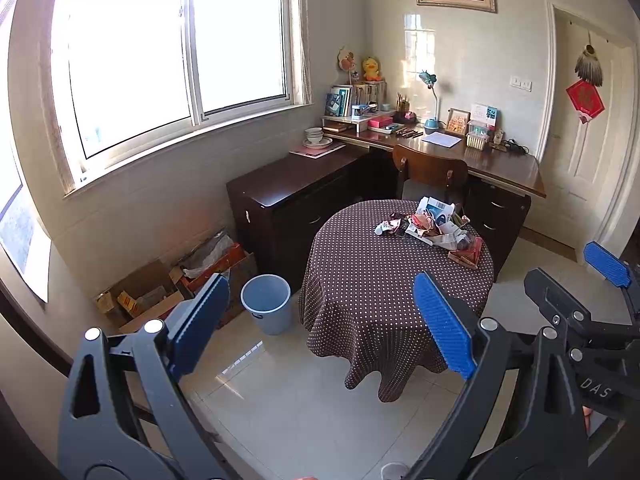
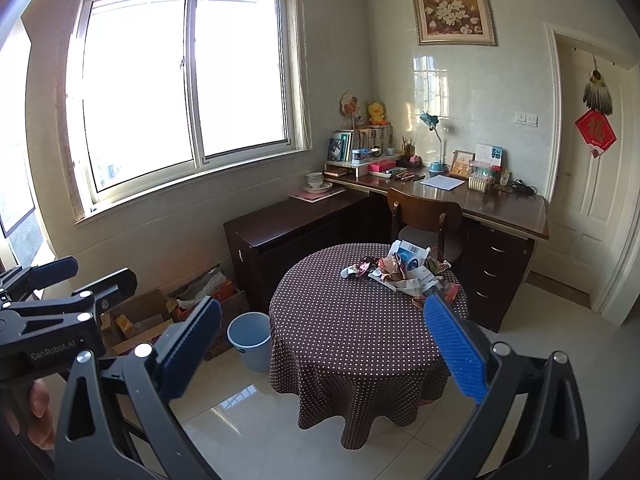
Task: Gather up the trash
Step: 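Move both tools toward the trash pile on the polka-dot table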
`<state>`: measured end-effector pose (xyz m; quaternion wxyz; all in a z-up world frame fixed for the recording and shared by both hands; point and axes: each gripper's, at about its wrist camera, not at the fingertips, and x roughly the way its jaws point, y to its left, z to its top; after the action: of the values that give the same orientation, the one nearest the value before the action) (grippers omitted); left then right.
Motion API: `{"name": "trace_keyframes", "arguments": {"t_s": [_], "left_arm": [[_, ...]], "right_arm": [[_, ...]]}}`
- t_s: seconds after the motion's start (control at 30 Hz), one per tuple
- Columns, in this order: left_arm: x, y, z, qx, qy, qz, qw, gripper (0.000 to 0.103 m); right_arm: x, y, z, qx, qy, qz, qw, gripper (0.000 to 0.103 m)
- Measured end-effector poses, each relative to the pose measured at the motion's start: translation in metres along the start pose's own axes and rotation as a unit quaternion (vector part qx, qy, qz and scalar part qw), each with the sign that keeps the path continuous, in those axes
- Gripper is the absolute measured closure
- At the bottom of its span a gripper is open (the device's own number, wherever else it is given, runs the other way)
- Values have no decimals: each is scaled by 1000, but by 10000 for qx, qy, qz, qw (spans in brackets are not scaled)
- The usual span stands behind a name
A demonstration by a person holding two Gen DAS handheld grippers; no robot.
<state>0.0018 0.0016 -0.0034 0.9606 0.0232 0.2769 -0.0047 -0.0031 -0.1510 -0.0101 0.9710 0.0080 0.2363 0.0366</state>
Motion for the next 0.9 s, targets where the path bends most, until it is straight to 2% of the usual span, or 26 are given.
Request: {"name": "trace_keyframes", "arguments": {"t_s": [0.9], "left_arm": [[4,3,-1,-41,71,-28,10000,11]], "right_arm": [[2,2,-3,-41,145,43,9999,4]]}}
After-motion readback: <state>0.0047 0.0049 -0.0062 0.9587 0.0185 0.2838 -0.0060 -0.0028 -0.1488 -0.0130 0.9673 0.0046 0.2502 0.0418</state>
